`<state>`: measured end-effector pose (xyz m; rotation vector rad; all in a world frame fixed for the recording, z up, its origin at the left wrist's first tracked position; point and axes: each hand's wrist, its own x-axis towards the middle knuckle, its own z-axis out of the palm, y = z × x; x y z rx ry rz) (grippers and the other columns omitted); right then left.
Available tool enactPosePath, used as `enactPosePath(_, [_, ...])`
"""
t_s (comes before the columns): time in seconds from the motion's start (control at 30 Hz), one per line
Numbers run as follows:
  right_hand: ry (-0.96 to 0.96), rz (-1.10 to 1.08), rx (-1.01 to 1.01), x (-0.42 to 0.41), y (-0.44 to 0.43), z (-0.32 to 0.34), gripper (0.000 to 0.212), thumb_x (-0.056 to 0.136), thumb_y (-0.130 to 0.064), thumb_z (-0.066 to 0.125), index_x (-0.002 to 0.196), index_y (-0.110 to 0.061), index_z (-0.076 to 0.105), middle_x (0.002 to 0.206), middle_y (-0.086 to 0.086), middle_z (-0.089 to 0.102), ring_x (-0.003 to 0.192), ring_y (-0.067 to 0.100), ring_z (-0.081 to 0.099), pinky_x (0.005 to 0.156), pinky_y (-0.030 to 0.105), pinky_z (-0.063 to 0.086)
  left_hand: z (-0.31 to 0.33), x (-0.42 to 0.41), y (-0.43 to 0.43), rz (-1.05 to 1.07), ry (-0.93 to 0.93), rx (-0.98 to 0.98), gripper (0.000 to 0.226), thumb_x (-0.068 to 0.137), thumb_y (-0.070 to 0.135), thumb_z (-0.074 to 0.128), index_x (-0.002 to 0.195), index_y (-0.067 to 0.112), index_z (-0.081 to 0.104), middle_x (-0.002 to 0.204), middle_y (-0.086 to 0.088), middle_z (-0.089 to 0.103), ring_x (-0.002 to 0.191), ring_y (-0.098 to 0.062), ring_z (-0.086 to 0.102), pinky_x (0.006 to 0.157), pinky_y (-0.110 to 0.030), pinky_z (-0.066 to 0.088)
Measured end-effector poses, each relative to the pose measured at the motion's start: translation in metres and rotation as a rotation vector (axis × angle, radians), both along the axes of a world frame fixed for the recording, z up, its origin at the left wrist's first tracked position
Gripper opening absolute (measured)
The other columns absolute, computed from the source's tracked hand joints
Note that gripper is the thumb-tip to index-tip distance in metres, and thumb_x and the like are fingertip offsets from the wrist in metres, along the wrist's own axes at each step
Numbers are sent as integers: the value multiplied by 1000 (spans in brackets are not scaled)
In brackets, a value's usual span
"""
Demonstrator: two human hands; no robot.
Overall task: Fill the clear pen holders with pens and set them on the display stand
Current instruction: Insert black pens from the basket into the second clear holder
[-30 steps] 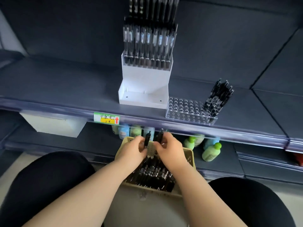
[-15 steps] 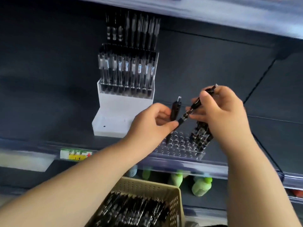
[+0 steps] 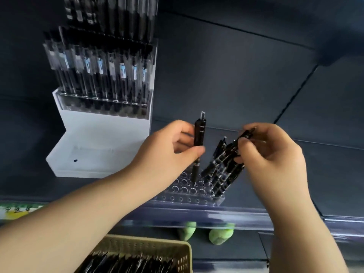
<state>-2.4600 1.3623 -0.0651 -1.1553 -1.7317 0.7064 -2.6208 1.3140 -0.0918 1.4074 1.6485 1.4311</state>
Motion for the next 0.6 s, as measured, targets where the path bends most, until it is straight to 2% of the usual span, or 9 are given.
enactPosePath(0.07, [-40,-20,21,3,2,-1,17,80,-17,59,86,-33,61,82,-9,68,73,-1,65,63,11,45,-3,0,-1,-22,-50,-5,20,79,21,71,95,28,59,88,6,70,79,-9,68,82,-39,55])
enactPosePath(0.17, [-93,-22,50,6,4,-2,23,81,-13,61,87,-35,59,84,-14,64,75,-11,59,60,0,40,-9,1,-2,-28,-86,-10,19,79,24,69,96,29,61,89,7,71,82,-10,69,82,-41,55])
enactPosePath(0.33, [-193,-20,77,7,7,-9,25,80,-13,61,93,-34,59,80,-19,59,78,-8,56,65,-1,39,-12,6,-3,-14,-77,-13,20,76,25,73,89,31,60,84,16,69,77,-1,66,79,-25,53])
enactPosePath(0.47, [-246,-19,90,7,8,-10,24,81,-16,63,100,-31,62,85,-20,60,75,-6,54,70,3,37,-14,8,-3,-4,-78,-14,21,74,24,74,91,28,61,84,12,70,78,-1,66,81,-27,53])
enactPosePath(0.6, [-269,3,76,6,8,-11,31,83,-18,62,111,-32,58,89,-20,60,80,-14,49,66,-4,32,-16,9,-2,-6,-67,-15,22,74,25,74,91,28,61,84,11,70,79,-2,66,82,-27,53])
